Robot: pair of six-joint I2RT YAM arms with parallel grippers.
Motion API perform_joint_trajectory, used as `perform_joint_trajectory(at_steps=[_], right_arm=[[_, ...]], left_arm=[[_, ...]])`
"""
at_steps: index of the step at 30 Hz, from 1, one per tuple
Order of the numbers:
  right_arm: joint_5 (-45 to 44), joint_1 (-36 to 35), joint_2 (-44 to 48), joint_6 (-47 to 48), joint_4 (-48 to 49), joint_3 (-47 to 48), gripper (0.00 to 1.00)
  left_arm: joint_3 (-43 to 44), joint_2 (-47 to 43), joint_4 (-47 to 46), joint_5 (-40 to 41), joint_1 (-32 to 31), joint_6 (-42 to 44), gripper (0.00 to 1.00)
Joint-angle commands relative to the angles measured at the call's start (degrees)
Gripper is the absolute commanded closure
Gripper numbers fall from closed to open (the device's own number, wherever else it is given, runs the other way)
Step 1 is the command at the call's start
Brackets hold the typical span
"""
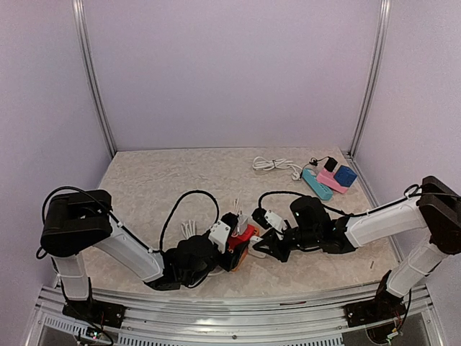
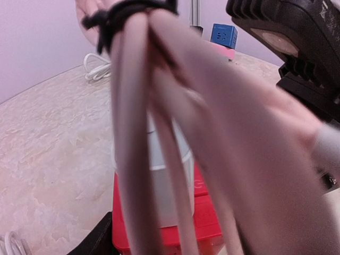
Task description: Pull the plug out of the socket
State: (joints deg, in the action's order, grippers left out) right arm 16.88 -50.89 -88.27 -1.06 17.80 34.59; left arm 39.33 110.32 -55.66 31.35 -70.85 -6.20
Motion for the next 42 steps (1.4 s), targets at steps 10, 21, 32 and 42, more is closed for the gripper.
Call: perform_joint_trajectory(at_steps=[10,21,32,42], right_arm=[[0.6,-0.6,4.6,0.1,-5.5,-4.3,1.00],[-0.2,-0.6,4.9,-0.1,-6.5,-5.0,1.00],[-1.1,-0.6,8.4,-0.6,-7.9,-5.7,1.00],[-1.9,-0.6,10.0,-0.5,-8.7,-5.3,1.00]], left_arm=[[-0.5,2.9,6.1,7.1,0.3,-0.1,0.60],[0.0,4.3,7.3,7.9,0.2,0.1,0.62],[0.0,5.2,7.3,8.7,0.9,0.0,0.62],[-0.3,4.2,7.3,8.5,0.9,0.1,0.52]])
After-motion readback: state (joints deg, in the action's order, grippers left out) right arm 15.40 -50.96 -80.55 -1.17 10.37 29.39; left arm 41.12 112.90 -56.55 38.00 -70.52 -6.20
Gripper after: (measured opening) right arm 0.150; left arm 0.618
